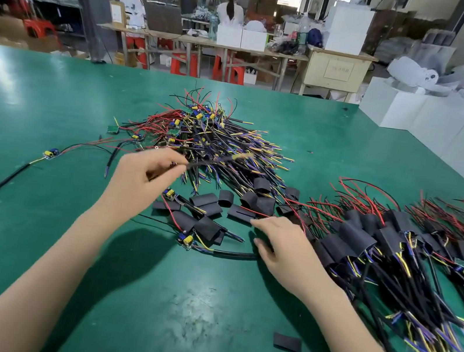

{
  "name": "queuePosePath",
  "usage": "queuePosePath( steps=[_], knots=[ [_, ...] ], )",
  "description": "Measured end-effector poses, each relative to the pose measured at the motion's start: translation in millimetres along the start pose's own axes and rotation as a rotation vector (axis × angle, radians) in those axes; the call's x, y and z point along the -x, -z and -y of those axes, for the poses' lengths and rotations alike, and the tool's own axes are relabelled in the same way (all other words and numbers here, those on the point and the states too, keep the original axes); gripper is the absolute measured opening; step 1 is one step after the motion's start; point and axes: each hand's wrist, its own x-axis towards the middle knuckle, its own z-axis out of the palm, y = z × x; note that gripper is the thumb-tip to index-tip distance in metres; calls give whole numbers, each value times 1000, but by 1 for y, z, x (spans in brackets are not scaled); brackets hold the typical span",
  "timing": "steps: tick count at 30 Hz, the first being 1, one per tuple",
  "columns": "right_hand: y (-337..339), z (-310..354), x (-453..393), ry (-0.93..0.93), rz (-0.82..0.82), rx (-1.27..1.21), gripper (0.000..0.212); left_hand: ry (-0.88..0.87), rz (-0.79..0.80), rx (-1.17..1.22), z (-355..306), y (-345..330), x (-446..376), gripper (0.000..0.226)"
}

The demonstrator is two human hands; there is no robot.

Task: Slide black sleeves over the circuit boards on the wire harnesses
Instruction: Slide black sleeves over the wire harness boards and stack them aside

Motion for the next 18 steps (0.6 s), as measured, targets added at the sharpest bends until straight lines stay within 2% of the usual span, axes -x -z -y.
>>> queuePosePath(
  steps=[3,8,12,18],
  knots=[
    [-5,1,-5,51,4,-82,42,60,259,16,-7,4,18,9],
    [-5,-7,-5,37,15,-34,37,89,393,-15,-14,-5,36,12],
    [-6,-6,-9,57,-2,6,30,120,391,-28,-15,-10,37,10],
    [-11,0,-28,18,16,72,30,121,269,-42,-12,-16,40,9]
  ],
)
